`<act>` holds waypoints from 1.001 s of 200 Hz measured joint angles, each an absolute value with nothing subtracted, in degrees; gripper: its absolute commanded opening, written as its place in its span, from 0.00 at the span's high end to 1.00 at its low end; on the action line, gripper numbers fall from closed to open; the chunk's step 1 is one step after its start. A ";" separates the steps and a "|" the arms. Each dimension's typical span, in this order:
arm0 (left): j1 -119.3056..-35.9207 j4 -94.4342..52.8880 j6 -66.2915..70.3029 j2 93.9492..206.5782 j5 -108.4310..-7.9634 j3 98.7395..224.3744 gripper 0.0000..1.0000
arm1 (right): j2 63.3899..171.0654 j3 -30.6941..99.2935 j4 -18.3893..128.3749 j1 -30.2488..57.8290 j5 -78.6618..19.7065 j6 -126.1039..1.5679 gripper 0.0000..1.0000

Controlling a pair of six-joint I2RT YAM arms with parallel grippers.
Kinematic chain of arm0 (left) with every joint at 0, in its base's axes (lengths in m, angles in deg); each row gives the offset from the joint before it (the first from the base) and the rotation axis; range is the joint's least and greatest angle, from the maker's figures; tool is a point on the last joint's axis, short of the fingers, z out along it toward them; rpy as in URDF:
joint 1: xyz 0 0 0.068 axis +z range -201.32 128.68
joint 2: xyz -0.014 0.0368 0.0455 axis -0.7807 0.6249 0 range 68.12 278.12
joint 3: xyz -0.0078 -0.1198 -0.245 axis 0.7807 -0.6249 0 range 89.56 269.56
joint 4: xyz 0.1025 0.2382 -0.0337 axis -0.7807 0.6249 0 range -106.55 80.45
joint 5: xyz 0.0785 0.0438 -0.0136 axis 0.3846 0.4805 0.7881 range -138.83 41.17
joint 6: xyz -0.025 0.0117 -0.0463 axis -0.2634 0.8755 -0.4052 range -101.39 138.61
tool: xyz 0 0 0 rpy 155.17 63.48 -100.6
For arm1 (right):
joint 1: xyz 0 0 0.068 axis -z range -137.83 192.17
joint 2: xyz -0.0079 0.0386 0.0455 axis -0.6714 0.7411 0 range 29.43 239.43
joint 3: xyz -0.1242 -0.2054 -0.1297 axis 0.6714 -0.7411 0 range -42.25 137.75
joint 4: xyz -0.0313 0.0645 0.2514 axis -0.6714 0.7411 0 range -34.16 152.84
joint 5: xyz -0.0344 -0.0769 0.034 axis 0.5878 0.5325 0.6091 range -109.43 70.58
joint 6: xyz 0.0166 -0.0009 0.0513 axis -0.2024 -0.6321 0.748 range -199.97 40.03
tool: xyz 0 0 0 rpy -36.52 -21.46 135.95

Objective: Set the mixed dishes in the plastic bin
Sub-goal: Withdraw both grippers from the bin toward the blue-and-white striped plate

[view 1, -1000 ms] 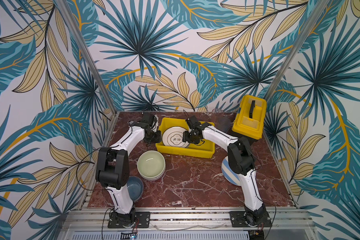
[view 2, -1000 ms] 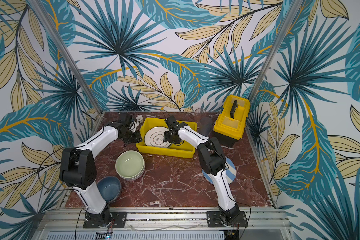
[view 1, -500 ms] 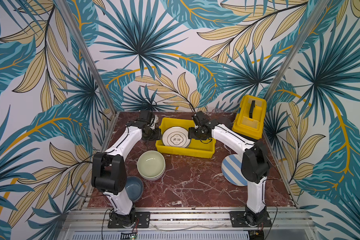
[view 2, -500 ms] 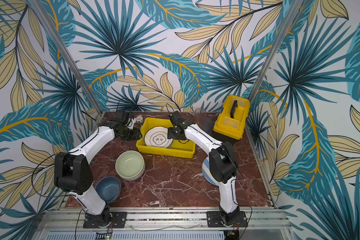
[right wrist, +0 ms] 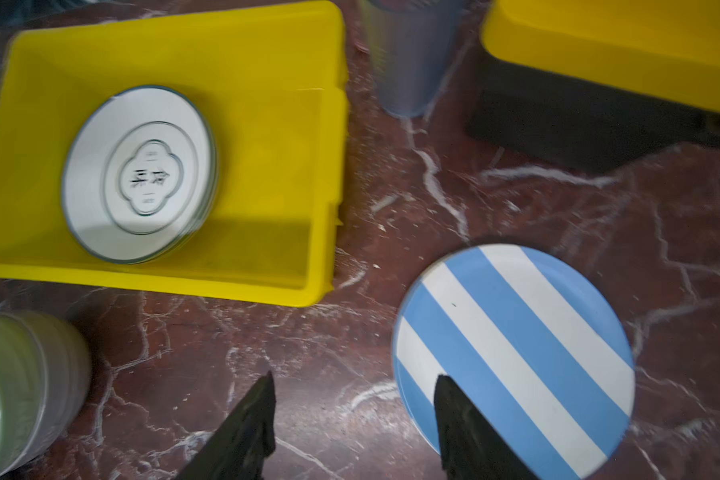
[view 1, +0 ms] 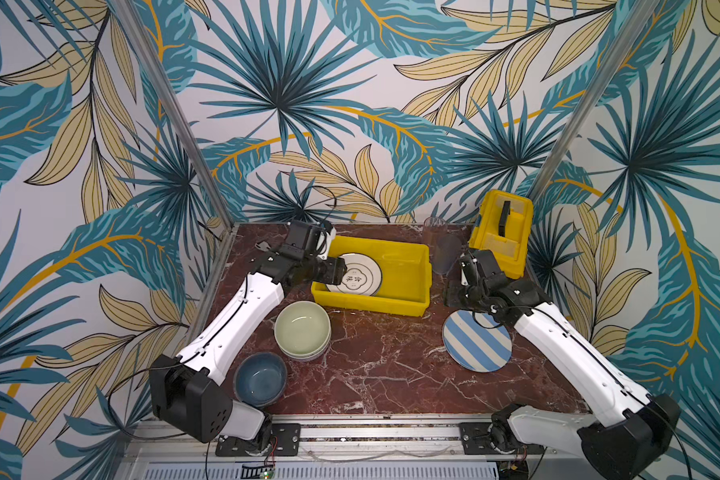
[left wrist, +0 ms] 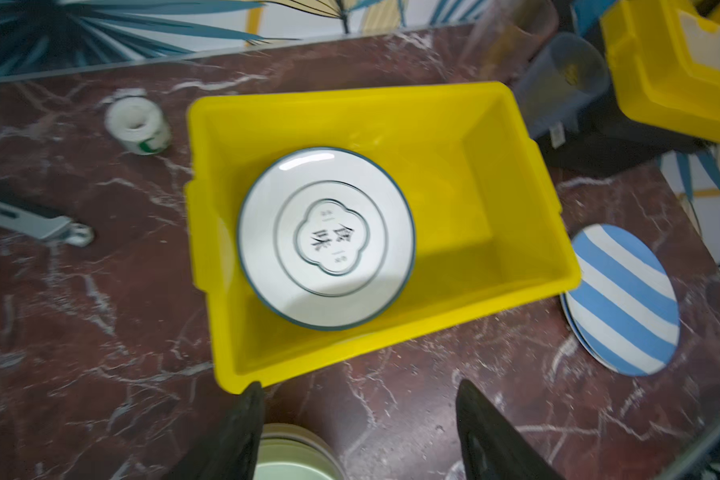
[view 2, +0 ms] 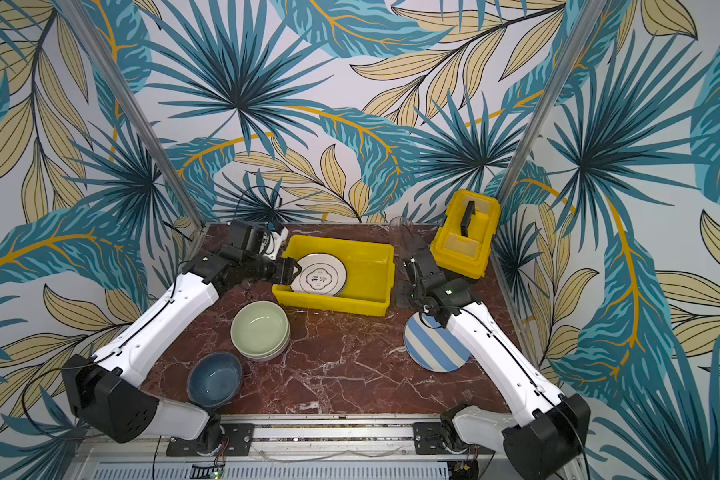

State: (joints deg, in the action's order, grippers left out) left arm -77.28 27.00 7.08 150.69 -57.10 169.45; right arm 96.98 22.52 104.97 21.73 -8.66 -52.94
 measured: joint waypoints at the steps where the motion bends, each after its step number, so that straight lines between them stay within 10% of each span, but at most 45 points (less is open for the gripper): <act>1: -77.28 27.00 7.08 150.69 -57.10 169.45 0.28 | 96.67 21.93 105.14 22.14 -8.66 -52.96 0.38; 82: -92.43 26.58 1.05 157.09 -57.38 167.57 0.32 | 96.25 3.13 101.88 44.02 -9.71 -52.68 0.27; 200: -95.38 21.86 0.13 155.25 -58.45 166.29 0.32 | 115.40 8.09 89.36 57.92 -14.17 -58.58 0.22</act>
